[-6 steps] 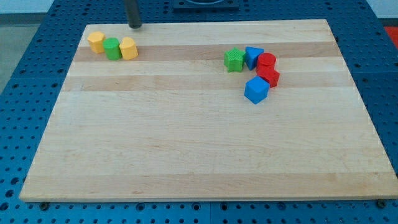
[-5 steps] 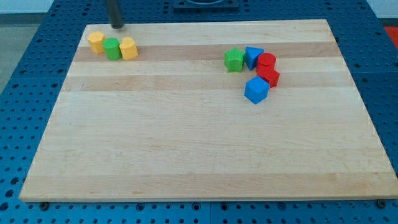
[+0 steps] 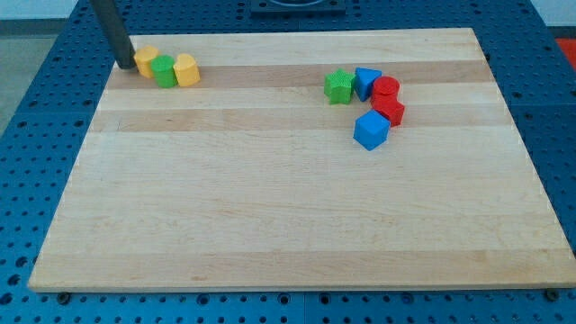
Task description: Separate the green circle from the yellow blocks
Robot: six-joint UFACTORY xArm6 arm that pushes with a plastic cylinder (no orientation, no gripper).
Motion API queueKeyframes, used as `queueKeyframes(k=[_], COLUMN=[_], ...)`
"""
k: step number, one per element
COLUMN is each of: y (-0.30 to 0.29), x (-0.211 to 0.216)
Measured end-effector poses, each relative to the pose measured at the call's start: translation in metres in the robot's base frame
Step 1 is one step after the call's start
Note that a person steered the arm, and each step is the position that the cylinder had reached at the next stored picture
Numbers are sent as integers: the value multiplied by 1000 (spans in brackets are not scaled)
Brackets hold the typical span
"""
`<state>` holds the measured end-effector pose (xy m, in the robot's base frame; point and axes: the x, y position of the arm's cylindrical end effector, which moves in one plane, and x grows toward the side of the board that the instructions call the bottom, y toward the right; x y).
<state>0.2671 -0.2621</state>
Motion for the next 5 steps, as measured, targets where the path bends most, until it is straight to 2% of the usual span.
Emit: queueKeyframes(k=[2, 5], y=[54, 120], x=[21, 92])
